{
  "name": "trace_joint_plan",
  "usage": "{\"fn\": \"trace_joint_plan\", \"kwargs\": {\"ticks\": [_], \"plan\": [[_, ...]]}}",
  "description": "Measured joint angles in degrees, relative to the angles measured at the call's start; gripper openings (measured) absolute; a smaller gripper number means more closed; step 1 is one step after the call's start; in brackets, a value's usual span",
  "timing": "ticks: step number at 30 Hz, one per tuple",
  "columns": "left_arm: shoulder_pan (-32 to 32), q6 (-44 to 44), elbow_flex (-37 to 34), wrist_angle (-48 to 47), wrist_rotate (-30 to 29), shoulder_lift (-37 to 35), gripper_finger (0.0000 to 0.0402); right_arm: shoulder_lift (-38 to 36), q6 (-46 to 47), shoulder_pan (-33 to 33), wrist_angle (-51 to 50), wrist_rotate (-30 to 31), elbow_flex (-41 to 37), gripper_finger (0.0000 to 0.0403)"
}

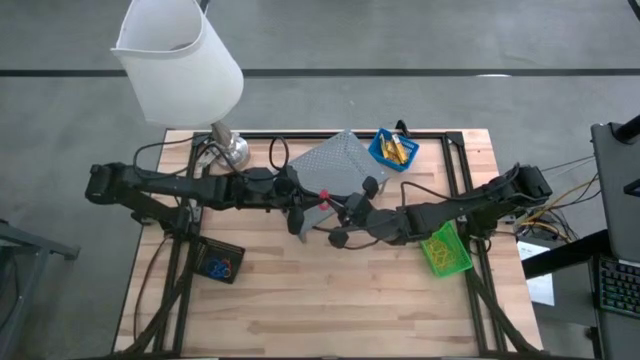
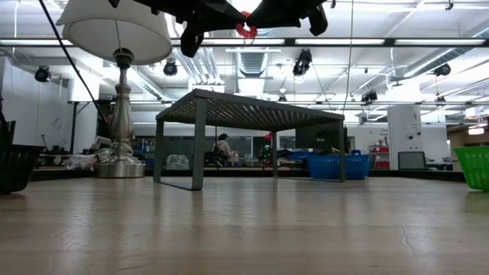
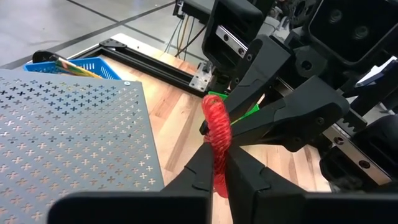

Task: Pick & Place Office Desk Supplies
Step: Put the orange spring keychain into the black basket

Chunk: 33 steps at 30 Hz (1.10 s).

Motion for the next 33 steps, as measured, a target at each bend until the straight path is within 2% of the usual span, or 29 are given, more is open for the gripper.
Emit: {"fn": "trace_joint_plan", "kwargs": {"ticks": [5,23,33], "plan": [[0.02,-0.02,0.00,-0.65,-0.02,0.00,0.0023,0.02,0.32,0.00,-0.10,-0.02,0.00,0.0035],[0.02,-0.22,0.00,-1.78,-0.65,0.00,0.0023,0.02,-0.02,0.00,-0.90,0.42,0.00,0.0146],[0.04,-0.16,-0.02,-2.86,-0.91,0.00,0.0023,-1.36,0.22,2.36,-3.99,-0.43,0.00,0.0157]]}}
